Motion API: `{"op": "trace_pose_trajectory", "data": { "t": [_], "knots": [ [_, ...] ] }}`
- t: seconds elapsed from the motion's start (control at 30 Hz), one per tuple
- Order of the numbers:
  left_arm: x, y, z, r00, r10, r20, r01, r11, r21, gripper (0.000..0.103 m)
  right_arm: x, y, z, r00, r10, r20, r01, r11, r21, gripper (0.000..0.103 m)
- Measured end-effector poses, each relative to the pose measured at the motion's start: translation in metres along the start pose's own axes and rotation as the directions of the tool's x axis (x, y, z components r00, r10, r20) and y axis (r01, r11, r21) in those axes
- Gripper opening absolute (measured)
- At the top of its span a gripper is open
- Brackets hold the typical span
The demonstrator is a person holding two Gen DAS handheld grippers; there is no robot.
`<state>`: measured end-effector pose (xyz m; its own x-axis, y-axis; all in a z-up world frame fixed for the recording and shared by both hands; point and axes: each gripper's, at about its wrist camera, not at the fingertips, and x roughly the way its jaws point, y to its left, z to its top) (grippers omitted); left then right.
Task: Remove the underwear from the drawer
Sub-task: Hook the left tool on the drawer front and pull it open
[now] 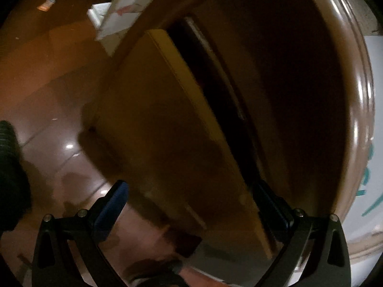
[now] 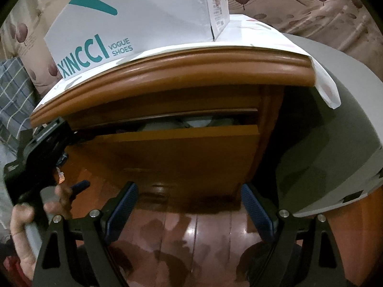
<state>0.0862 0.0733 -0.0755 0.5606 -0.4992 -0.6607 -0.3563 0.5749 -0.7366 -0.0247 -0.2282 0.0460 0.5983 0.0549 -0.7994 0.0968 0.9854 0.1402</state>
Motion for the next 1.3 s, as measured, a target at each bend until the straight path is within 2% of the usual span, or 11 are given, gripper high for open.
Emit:
{"op": "trace_pose_trajectory", "data": {
  "t": [0.1,0.33,0.47,0.63,0.8,0.93,1.1,1.23,1.3],
  "knots": [
    [-0.001,0.003,-0.001,1.000,0.001,0.006,-0.001,1.000,-0.003,0.103,0.000,0.002,-0.001,1.000,0.011,-0.004,-0.011,1.000,-0.003,0.090],
    [0.009,0.012,-0.003,0.997,-0.072,0.003,0.072,0.992,-0.099,0.103,-0.001,0.002,-0.001,0.999,0.034,-0.018,-0.034,0.999,0.013,0.090],
    [0.018,0.025,0.001,0.991,-0.130,-0.018,0.122,0.965,-0.232,0.103,0.002,0.000,-0.002,0.999,0.042,-0.032,-0.041,0.999,0.025,0.090],
    [0.022,0.028,0.009,0.994,-0.110,-0.011,0.102,0.953,-0.284,0.103,0.003,-0.002,-0.001,0.999,0.041,-0.032,-0.040,0.999,0.033,0.090],
    [0.024,0.040,0.008,0.987,-0.156,-0.034,0.136,0.930,-0.341,0.103,0.002,-0.001,-0.003,0.999,0.042,-0.035,-0.041,0.999,0.034,0.090],
    [0.022,0.043,0.013,0.984,-0.170,-0.048,0.144,0.929,-0.342,0.103,0.001,-0.002,-0.002,0.998,0.049,-0.035,-0.047,0.998,0.039,0.090],
    [0.007,0.020,0.020,0.998,-0.047,-0.048,0.034,0.967,-0.251,0.103,0.000,-0.002,-0.002,0.999,0.034,-0.024,-0.033,0.999,0.032,0.090],
    [0.002,0.021,0.020,0.997,-0.052,-0.048,0.040,0.972,-0.233,0.103,0.000,-0.005,-0.001,1.000,-0.013,-0.012,0.013,1.000,0.020,0.090],
    [-0.008,0.022,0.018,0.999,-0.025,-0.043,0.015,0.976,-0.216,0.103,-0.001,-0.006,0.000,1.000,-0.025,-0.016,0.026,0.999,0.025,0.090]
  ]
}}
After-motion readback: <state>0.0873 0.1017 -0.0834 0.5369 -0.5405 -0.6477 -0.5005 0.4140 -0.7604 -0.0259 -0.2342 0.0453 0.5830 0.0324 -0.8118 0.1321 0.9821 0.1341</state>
